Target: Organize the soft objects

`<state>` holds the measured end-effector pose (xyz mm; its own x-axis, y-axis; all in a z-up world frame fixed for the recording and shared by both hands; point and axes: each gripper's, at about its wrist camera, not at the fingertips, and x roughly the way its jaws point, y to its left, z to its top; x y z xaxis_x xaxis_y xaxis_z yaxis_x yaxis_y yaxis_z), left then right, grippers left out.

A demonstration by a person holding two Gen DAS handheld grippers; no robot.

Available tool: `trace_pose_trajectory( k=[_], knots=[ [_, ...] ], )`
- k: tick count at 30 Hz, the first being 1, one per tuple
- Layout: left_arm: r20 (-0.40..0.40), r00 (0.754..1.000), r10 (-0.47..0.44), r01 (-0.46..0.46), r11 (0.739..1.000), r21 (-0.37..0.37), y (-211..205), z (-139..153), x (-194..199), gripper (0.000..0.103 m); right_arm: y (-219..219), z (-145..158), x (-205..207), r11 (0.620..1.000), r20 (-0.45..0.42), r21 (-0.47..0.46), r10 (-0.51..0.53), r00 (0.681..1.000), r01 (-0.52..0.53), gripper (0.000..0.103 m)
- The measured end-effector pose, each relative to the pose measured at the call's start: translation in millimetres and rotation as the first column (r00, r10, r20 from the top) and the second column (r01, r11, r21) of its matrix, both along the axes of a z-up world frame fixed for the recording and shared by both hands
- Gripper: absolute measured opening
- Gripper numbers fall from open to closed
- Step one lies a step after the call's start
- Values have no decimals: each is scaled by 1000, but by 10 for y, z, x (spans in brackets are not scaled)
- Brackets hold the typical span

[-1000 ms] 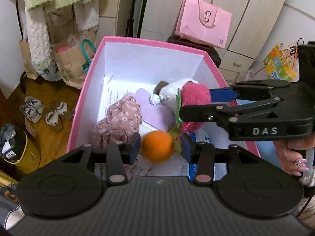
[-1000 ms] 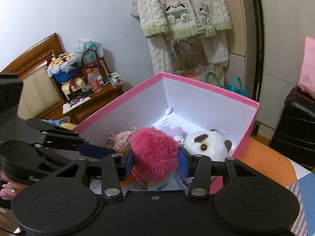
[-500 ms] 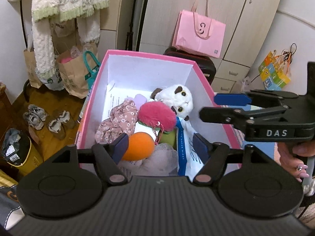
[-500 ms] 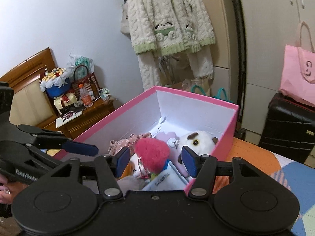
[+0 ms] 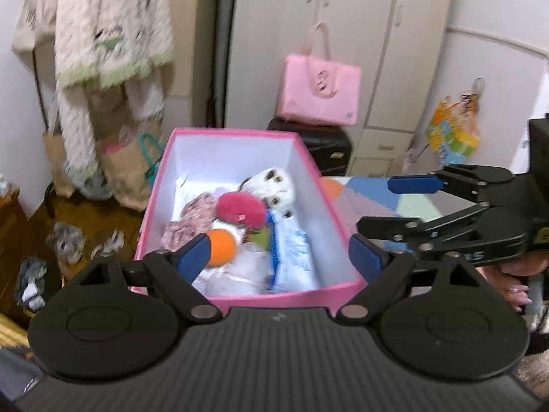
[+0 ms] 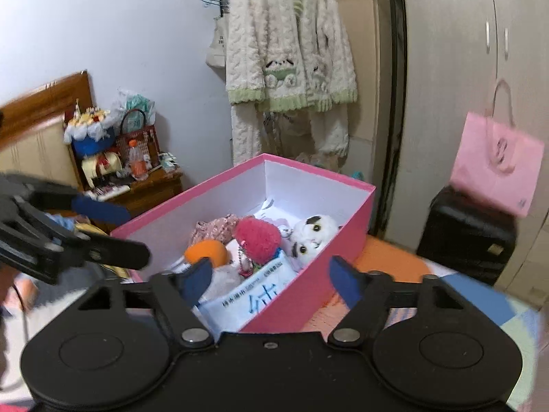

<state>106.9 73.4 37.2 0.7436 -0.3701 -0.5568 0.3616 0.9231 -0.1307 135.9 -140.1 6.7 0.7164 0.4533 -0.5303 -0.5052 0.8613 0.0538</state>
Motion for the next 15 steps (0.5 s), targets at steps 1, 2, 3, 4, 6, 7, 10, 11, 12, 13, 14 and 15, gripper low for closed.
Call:
trace_pose_trajectory(
  k=[1,2,3,4,6,7,10,11,12,13,14,15],
  knots=[
    [15,1000,-11,11,1000,3,-23,11,-84,90,-2,7,-88,1000,24,-27,-11,1000,12,81],
    [25,1000,-17,17,1000,6,-42,20,-151,90,-9,13,-152,999,34,-41,-16,999,18,81],
    [32,999,-23,23,1000,6,-60,30,-213,91,-30,23,-210,999,36,-45,-18,999,19,81],
    [37,999,-27,27,1000,4,-77,38,-268,92,-61,37,-264,999,34,-41,-21,999,22,82],
    [39,999,-21,21,1000,-13,-86,58,-355,96,-120,73,-371,999,40,-36,-32,999,34,84],
    [40,999,-17,17,1000,-19,-87,69,-393,96,-156,91,-432,998,52,-38,-43,998,45,86],
    [48,999,5,-5,1000,0,-110,92,-496,101,-261,123,-557,994,74,-40,-99,992,102,96],
    [56,998,13,-14,1000,27,-131,96,-527,102,-299,135,-590,992,76,-33,-122,990,125,98],
    [61,998,13,-17,998,65,-169,94,-560,102,-338,145,-610,989,74,-25,-143,987,145,100],
    [72,997,9,-17,994,106,-207,81,-587,102,-374,152,-623,986,63,-24,-164,985,165,102],
    [81,997,8,-19,992,127,-227,70,-610,102,-392,147,-625,982,46,-30,-183,982,185,103],
    [84,996,20,-32,990,139,-244,53,-624,102,-398,149,-621,977,26,-46,-205,978,206,103]
  ],
)
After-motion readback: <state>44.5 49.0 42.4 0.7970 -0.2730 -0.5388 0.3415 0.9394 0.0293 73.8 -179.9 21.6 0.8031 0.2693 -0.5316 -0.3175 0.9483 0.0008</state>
